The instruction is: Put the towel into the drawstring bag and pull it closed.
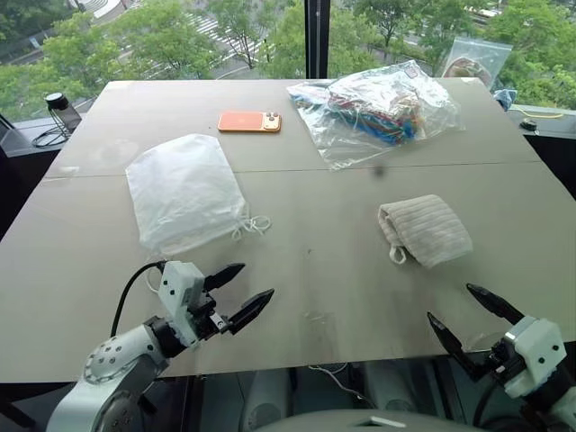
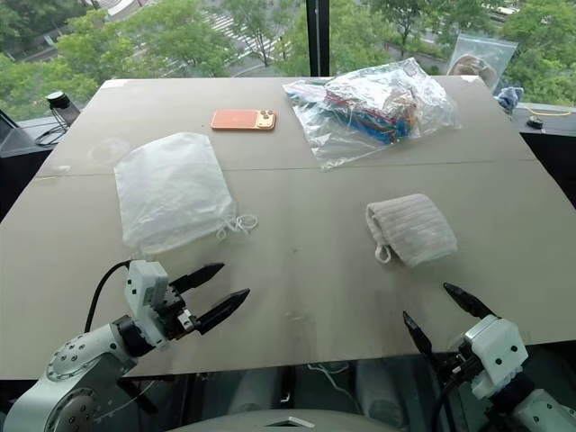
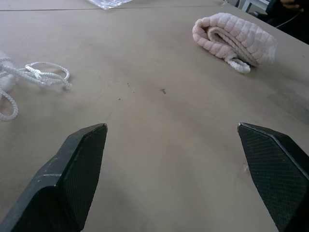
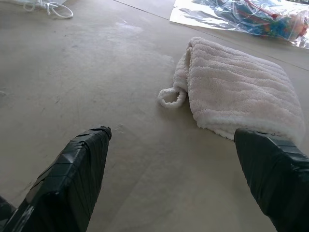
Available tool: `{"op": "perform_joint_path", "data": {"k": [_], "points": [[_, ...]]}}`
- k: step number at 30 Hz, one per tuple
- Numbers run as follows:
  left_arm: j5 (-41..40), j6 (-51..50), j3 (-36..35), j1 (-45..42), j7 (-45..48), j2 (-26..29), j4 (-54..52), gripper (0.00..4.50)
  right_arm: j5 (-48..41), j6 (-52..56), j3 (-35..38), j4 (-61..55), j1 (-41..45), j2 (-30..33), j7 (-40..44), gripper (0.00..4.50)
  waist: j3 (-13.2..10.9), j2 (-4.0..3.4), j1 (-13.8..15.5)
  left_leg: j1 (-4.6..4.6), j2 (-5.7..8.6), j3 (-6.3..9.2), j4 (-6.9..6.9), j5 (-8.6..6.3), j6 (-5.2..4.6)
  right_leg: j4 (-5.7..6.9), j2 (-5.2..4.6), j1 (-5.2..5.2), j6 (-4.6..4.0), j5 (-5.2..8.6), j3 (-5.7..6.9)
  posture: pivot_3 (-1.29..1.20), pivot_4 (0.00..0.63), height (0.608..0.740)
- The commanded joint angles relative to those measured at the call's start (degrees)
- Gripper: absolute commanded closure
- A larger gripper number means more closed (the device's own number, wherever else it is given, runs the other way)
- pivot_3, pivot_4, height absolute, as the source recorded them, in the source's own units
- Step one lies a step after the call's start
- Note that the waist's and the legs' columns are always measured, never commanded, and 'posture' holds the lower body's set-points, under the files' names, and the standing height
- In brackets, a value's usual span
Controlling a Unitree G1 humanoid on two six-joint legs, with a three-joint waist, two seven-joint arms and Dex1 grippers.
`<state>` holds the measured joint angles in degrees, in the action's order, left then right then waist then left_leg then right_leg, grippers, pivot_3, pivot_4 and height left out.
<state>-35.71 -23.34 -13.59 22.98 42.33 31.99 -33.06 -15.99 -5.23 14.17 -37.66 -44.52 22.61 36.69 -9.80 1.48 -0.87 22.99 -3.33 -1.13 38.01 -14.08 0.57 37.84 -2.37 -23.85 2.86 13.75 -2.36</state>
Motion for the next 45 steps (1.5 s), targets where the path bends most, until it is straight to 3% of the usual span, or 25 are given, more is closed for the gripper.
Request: {"op": "perform_joint_path", "data": {"k": [1, 4, 10, 15, 24, 25, 28, 32, 36, 37, 39, 41, 45], "points": [[3.65, 4.13, -1.40, -3.46, -4.74, -2.15, -0.65, 0.00, 0.93, -4.29, -2.16, 0.29, 5.28, 0.81, 1.45, 0.11, -0.01, 0.01, 0.01, 0.00, 0.02, -0.01, -0.01, 0.00, 0.00, 0.00, 0.05, 0.00, 0.00, 0.00, 0.01, 0.00, 0.150, 0.740], [18.43, 13.30, -1.64, -8.47, -14.93, -4.58, 2.70, 0.00, 0.50, -8.42, -8.42, 1.15, 14.37, 4.69, 8.21, 0.11, -0.01, 0.04, -0.01, 0.00, 0.14, -0.15, -0.17, 0.16, -0.30, -0.19, 0.32, 0.05, -0.01, 0.00, -0.06, 0.00, 0.150, 0.740], [40.00, 27.33, -1.82, -3.29, -20.63, -0.09, 6.81, 0.00, -3.14, -6.30, -12.74, 0.84, 17.96, 11.18, 14.32, 0.11, 0.20, 0.28, 0.27, -0.11, 0.25, -0.20, -0.65, 0.16, -0.30, -0.24, 0.43, 0.16, -0.40, 0.06, -0.03, 0.00, 0.150, 0.740], [55.57, 34.00, -4.02, -2.11, -28.76, 4.49, 13.36, 0.00, -2.27, -0.71, -16.89, -4.76, 18.50, 11.60, 10.58, 0.11, 0.21, 0.33, 0.50, -0.11, 0.23, -0.18, -0.71, 0.10, -0.27, -0.32, 0.40, 0.16, -0.39, 0.12, 0.05, 0.00, 0.150, 0.740], [65.74, 33.99, 3.80, -19.85, -31.17, 9.68, 26.77, 0.00, -1.21, 9.45, -20.97, -9.74, 25.02, 9.78, 3.51, 0.11, 0.50, 0.78, 0.89, -0.23, 0.20, -0.22, -0.53, 0.12, -0.26, -0.12, 0.33, 0.22, -0.15, 0.23, 0.11, 0.00, 0.150, 0.740], [65.66, 34.50, 4.56, -21.39, -30.86, 10.37, 28.70, 0.00, -1.07, 10.37, -21.23, -9.93, 25.56, 9.70, 3.03, 0.11, 0.50, 0.77, 0.82, -0.22, 0.18, -0.21, -0.54, 0.12, -0.26, -0.08, 0.35, 0.20, -0.21, 0.20, 0.13, 0.00, 0.150, 0.740], [62.73, 32.49, 6.79, -26.62, -26.38, 10.62, 32.35, 0.81, -2.34, 15.77, -19.82, -10.56, 26.94, 9.05, -0.36, 0.00, 0.50, 0.77, 0.81, -0.21, 0.19, -0.19, -0.62, 0.12, -0.26, -0.03, 0.38, 0.18, -0.32, 0.04, 0.14, 0.00, 0.150, 0.740], [44.41, 22.38, 6.59, -31.68, -9.42, 8.77, 30.00, 2.62, -2.93, 22.29, -15.06, -11.46, 30.68, 6.12, -8.26, 0.00, 0.50, 0.77, 0.64, -0.14, 0.20, -0.18, -0.62, 0.12, -0.26, -0.04, 0.39, 0.17, -0.21, -0.03, 0.14, 0.00, 0.150, 0.740], [24.86, 0.39, 3.16, -39.82, 2.24, 8.39, 25.42, 4.43, -3.41, 40.03, -7.04, -15.69, 34.16, 6.83, -17.27, 0.00, 0.49, 0.79, 0.64, -0.08, 0.21, -0.12, -0.53, 0.12, -0.26, 0.04, 0.39, 0.15, -0.20, -0.03, 0.21, 0.00, 0.150, 0.740], [19.81, -6.86, 2.65, -41.52, 4.19, 8.88, 23.60, 4.43, -12.22, 43.37, -3.81, -14.78, 34.82, 7.64, -15.60, 0.00, 0.49, 0.79, 0.58, -0.07, 0.22, -0.09, -0.53, 0.12, -0.25, 0.04, 0.39, 0.16, -0.20, -0.03, 0.23, 0.00, 0.150, 0.740], [13.91, -18.87, 4.01, -44.55, 6.68, 10.65, 19.74, 4.43, -17.17, 48.27, 2.30, -11.33, 37.04, 7.62, -16.37, 0.00, 0.49, 0.80, 0.26, -0.08, 0.22, -0.06, -0.53, 0.12, -0.26, 0.03, 0.42, 0.18, -0.20, -0.03, 0.22, 0.00, 0.150, 0.740], [8.44, -29.81, 4.59, -47.49, 6.48, 11.01, 17.23, 4.43, -16.96, 51.42, 4.43, -7.21, 39.42, 9.43, -16.75, 0.00, 0.47, 0.77, 0.05, -0.10, 0.24, -0.05, -0.54, 0.12, -0.26, 0.02, 0.43, 0.20, -0.19, -0.04, 0.18, 0.00, 0.150, 0.740], [2.06, -47.87, 1.91, -55.83, -2.54, 3.97, 16.41, 4.43, -16.95, 54.62, 4.38, 6.09, 44.28, 16.26, -11.08, 0.00, 0.46, 0.76, -0.04, -0.14, 0.28, -0.06, -0.54, 0.12, -0.27, 0.04, 0.45, 0.21, -0.17, -0.03, 0.12, 0.00, 0.150, 0.740]]}}
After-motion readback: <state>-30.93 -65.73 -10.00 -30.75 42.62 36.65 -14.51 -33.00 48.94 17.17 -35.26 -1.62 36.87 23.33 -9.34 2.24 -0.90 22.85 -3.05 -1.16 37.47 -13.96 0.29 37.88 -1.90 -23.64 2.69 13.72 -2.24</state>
